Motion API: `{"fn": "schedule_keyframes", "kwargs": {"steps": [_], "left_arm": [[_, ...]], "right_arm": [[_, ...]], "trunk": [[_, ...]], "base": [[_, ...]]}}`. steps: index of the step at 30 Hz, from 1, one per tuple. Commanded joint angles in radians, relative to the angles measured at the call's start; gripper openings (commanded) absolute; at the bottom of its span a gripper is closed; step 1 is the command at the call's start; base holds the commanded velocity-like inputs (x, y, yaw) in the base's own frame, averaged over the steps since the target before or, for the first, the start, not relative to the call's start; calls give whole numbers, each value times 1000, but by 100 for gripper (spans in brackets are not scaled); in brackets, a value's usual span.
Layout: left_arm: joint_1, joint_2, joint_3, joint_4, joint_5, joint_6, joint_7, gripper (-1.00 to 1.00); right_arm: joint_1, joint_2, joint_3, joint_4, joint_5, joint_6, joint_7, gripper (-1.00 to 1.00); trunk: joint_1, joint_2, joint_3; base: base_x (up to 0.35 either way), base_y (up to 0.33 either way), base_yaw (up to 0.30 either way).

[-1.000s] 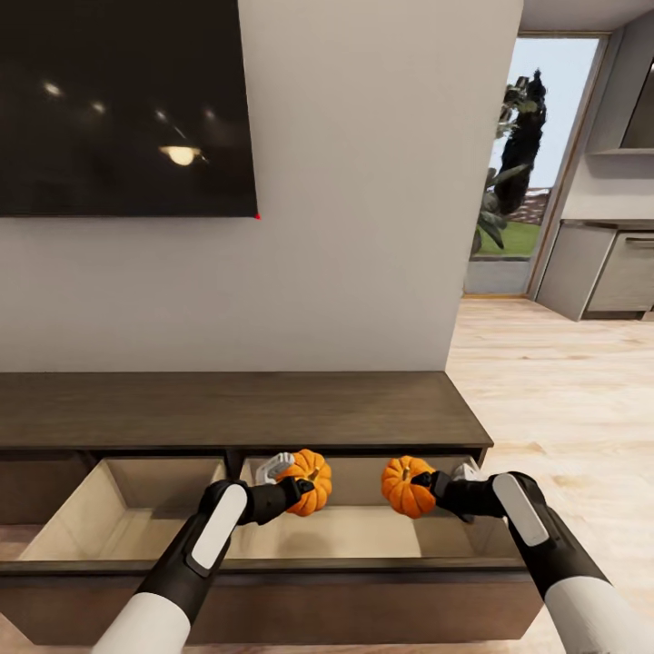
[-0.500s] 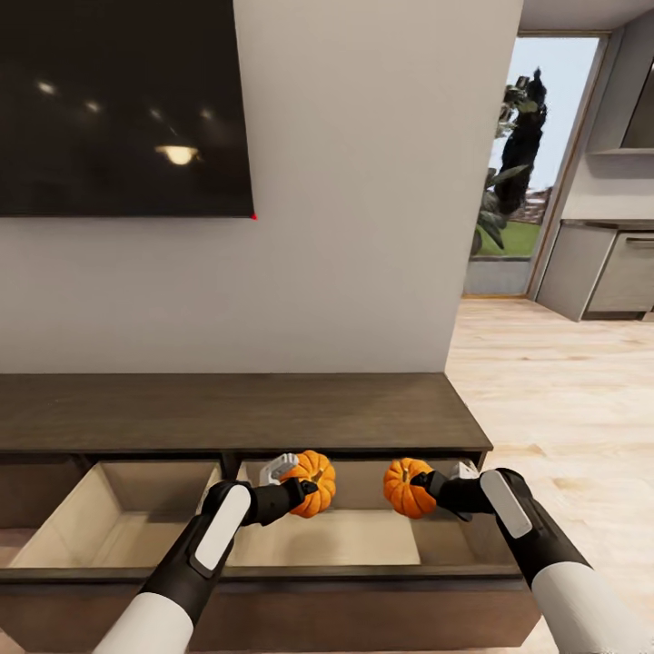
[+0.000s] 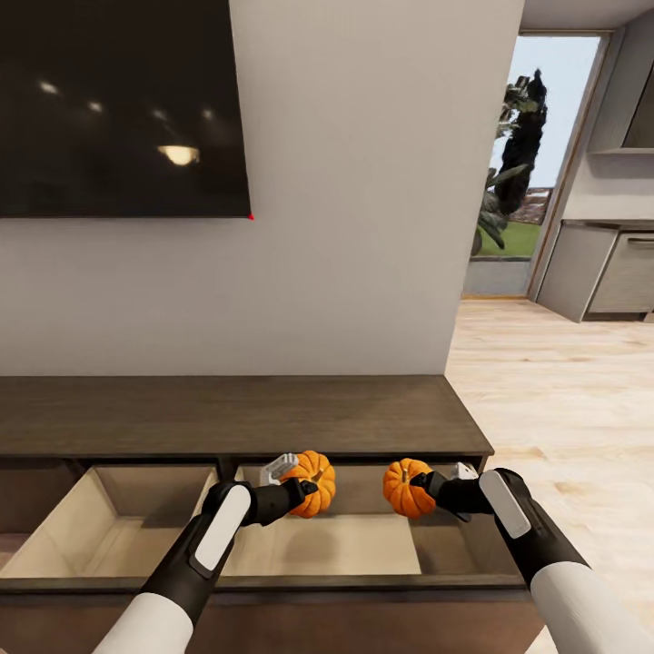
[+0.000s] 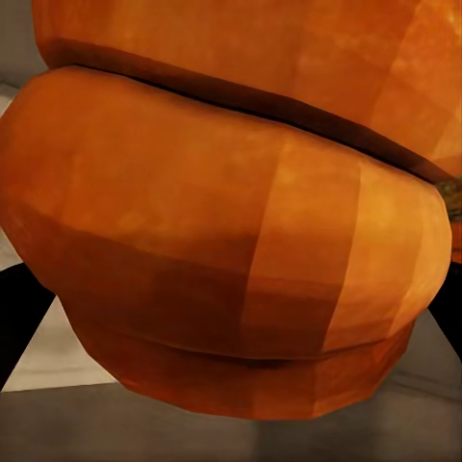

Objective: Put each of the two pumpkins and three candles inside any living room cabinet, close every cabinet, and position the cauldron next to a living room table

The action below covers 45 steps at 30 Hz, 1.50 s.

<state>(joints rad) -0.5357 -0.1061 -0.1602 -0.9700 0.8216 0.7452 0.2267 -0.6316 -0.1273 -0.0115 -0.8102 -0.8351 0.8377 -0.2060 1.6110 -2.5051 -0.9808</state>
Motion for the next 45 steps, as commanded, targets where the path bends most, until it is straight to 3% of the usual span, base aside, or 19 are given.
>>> {"fn": "schedule_keyframes", "kwargs": {"steps": [1,5,24,30,39,45], "left_arm": [[0,0,-1,-1,11,2,10,-100],[-1,1,-1,-4,12,2,10,-100],[-1,-1,-2,1,11,2,6,-100],[-1,-1,-5,1,11,1,6,-100],[-1,-3,-8,1,10,0,7,-100],[-1,-1,-64,1,7,-42,10,-100]], "right_arm": [[0,0,-1,-1,-12,3,-10,-100],[0,0,-1,-1,-12,3,-10,-100],[0,0,1,-2,-10,2,-10,-100],[0,6,29,-1,-9,-1,-10,-100],[0,16,33,-3,-9,-5,-10,-100],[-1,22,42,-2,-9,-30,-10,-100]], "trunk": [[0,0,-1],[0,0,-1],[8,-5,-74],[11,-6,-98],[15,-8,-132],[18,-10,-156]], "base": [[2,0,0],[0,0,0],[0,0,0],[0,0,0],[0,0,0],[0,0,0]]}}
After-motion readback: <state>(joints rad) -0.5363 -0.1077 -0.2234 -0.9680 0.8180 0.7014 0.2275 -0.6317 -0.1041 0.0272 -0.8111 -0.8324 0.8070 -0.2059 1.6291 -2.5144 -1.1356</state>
